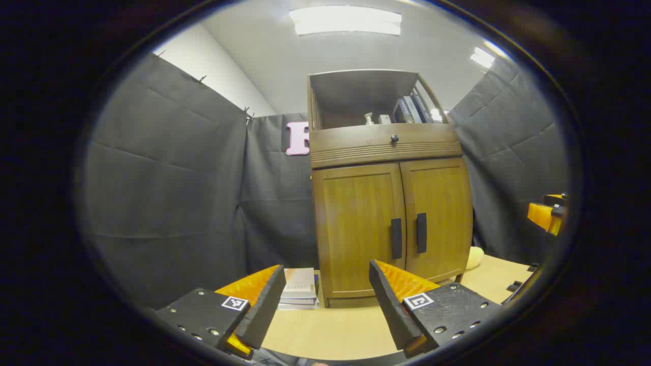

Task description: Open the right door of the double-door shoe cabinet with the right hand, and open the left door with the left hand.

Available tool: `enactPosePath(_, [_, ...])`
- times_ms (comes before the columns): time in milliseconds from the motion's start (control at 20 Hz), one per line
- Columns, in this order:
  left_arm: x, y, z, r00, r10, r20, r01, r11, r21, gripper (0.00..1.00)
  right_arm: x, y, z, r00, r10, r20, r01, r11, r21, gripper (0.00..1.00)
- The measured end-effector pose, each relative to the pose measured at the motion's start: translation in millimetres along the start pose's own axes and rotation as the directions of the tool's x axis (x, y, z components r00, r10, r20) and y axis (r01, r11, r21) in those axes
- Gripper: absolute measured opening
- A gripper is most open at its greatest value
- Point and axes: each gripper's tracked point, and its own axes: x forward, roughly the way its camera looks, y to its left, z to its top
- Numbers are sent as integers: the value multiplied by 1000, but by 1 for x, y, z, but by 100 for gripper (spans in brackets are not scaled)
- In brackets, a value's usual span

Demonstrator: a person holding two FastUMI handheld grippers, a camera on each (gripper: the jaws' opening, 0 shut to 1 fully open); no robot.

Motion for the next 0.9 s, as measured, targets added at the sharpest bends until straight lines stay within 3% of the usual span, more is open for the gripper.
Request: enactPosePath(900, [-5, 1, 6, 1000, 0, 25, 0, 1000, 8, 94, -3, 8, 0, 1000, 17, 0, -17, 1000, 5, 96])
